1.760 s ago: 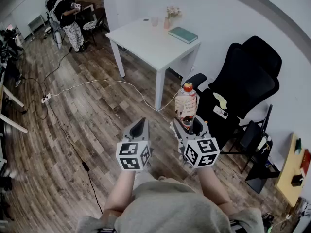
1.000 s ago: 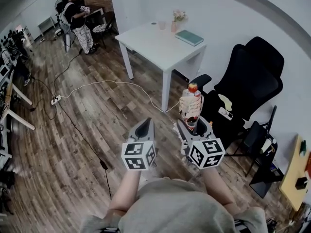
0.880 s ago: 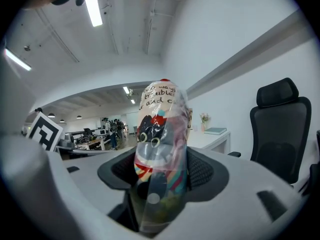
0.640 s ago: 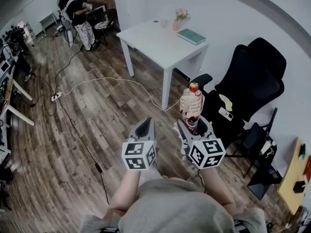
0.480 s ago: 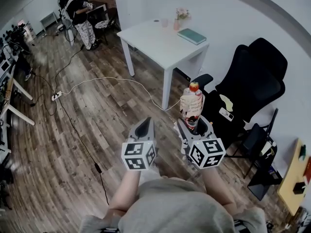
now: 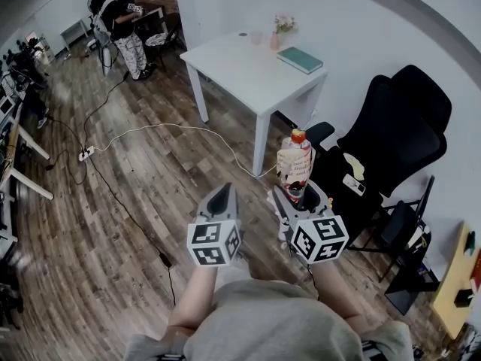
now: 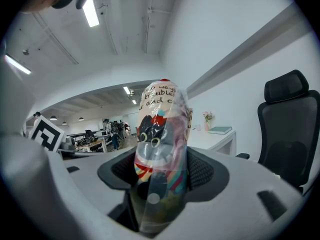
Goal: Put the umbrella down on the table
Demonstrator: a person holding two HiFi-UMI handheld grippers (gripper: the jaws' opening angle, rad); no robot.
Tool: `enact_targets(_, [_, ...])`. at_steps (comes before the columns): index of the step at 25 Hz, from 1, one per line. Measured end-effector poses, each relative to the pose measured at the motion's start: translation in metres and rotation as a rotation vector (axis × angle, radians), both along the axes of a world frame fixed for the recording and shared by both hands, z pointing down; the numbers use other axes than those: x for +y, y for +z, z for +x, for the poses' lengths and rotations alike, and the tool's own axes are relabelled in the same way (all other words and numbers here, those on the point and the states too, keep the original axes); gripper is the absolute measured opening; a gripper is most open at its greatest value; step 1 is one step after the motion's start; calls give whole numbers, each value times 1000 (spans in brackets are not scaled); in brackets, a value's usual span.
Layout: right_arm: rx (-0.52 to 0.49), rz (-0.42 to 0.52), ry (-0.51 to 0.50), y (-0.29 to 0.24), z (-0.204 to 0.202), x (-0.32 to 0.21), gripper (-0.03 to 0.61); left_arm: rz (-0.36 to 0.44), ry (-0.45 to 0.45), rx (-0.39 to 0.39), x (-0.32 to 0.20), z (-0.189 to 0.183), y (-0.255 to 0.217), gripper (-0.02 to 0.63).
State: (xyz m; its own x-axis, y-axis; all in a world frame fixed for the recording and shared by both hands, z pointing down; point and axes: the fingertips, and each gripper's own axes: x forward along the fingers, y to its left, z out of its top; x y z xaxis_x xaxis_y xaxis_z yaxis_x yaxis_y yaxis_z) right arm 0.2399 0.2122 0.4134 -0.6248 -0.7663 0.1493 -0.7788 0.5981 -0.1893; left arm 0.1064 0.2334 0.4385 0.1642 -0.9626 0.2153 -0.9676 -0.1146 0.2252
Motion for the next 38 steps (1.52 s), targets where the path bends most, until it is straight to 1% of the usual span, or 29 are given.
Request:
enact_targets(7, [-3, 4, 3, -1, -32, -53, 272, 3, -3, 1, -50, -33, 1, 8])
enact_targets(21, [-6, 8, 23, -13, -123, -170, 272, -10, 20, -6, -166, -126, -6, 8])
enact_targets(33, [4, 15, 55, -12, -189, -243, 272, -7, 53, 3, -242, -191, -6, 8])
enact_targets(38, [6, 15, 67, -8, -209, -270, 272, -1, 68, 6, -271, -210, -4, 8])
